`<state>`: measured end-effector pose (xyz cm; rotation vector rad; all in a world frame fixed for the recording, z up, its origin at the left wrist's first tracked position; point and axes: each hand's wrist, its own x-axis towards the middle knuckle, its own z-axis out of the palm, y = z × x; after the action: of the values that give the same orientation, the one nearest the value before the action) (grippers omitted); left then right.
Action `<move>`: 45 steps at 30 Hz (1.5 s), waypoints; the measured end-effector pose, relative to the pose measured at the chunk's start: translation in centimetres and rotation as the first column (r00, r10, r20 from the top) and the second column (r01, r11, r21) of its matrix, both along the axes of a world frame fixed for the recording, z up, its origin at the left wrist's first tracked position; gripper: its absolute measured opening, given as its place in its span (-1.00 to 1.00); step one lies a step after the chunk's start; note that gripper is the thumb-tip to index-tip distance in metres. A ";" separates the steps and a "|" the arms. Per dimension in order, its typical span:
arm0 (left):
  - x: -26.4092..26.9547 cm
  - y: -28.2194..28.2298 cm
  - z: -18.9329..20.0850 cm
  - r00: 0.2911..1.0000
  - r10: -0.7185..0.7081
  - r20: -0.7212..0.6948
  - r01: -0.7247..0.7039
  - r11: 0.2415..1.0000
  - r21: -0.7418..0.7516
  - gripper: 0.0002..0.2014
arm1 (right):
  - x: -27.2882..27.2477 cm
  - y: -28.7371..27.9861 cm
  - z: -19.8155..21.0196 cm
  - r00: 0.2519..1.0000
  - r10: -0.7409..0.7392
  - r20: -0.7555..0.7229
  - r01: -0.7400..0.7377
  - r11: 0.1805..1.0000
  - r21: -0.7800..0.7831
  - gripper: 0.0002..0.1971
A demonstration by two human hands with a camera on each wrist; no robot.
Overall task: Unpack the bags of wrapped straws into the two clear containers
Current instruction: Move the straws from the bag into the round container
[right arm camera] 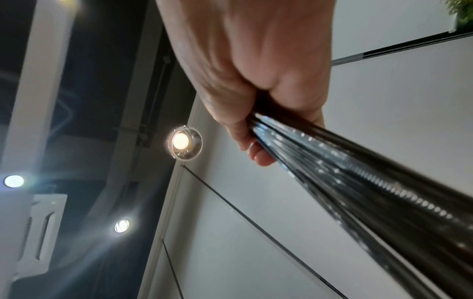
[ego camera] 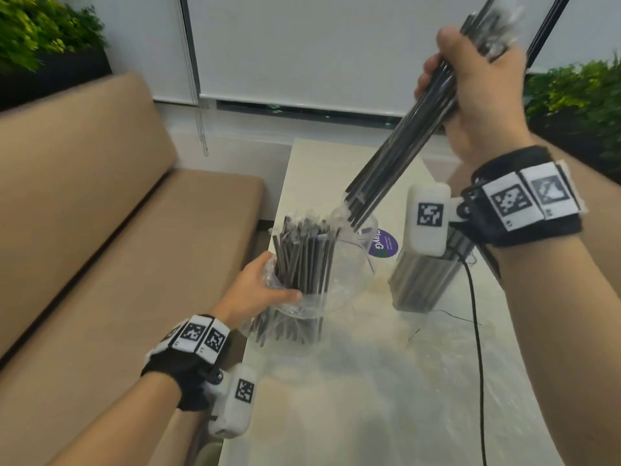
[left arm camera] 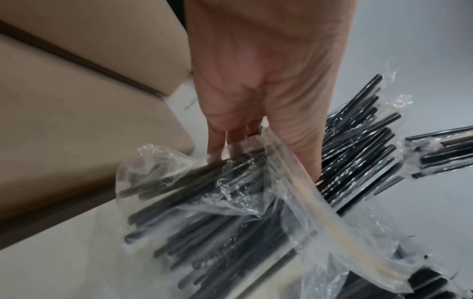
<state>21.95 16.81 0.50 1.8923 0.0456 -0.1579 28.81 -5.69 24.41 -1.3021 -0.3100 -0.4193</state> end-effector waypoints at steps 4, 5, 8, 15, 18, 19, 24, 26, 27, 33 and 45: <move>0.0 0.4 -1.1 1.000 -0.005 -0.009 0.005 0.999 -0.051 -0.38 | 3.6 0.2 0.1 0.988 -0.148 0.031 0.148 0.989 0.014 -0.82; 0.0 0.4 -1.1 1.000 -0.010 0.008 0.010 0.999 -0.048 -0.42 | 4.8 0.6 -0.8 0.980 -0.200 0.020 0.200 0.979 -0.032 -0.84; -0.1 0.7 -1.7 1.000 -0.011 0.012 0.012 0.998 -0.062 -0.40 | 8.1 2.0 -5.0 0.953 -0.301 -0.016 0.296 0.943 -0.154 -0.90; -0.6 1.3 -2.9 0.999 0.031 -0.010 -0.032 0.993 -0.116 -0.45 | 10.9 2.3 -16.5 0.883 -0.394 -0.255 0.277 0.876 -0.394 -0.74; -0.7 1.3 -3.1 1.000 0.024 -0.007 -0.025 0.989 -0.147 -0.46 | 10.9 1.5 -18.8 0.834 -0.424 -0.354 0.175 0.811 -0.559 -0.74; -0.7 1.2 -3.0 1.000 0.026 -0.006 -0.026 0.990 -0.142 -0.46 | 11.1 1.1 -19.3 0.820 -0.422 -0.387 0.136 0.800 -0.585 -0.76; -0.6 1.0 -3.2 1.000 0.013 0.012 -0.011 0.989 -0.145 -0.38 | 11.1 -0.1 -18.2 0.798 -0.354 -0.487 -0.040 0.776 -0.630 -0.18; -0.7 0.9 -3.1 1.000 0.021 0.018 -0.018 0.989 -0.144 -0.39 | 10.0 -0.1 -16.1 0.824 -0.359 -0.439 -0.030 0.745 -0.666 -0.18; -0.8 0.9 -3.1 1.000 0.020 0.017 -0.018 0.989 -0.145 -0.40 | 9.1 -0.2 -14.8 0.853 -0.380 -0.358 0.019 0.708 -0.706 -0.29; -1.3 0.7 -3.3 1.000 -0.003 0.004 0.004 0.988 -0.155 -0.20 | -0.7 0.7 -11.7 0.975 -0.052 -0.217 -0.093 0.791 -0.605 -0.60; -2.3 -0.4 -4.0 0.997 0.005 0.083 0.009 0.985 -0.173 -0.31 | -6.1 4.2 -21.1 0.961 0.019 -0.274 -0.198 0.741 -0.641 -0.77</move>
<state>19.64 16.46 -3.52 1.7230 -0.0259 -0.0816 22.70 -1.45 3.35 -2.0130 -0.3331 -0.0182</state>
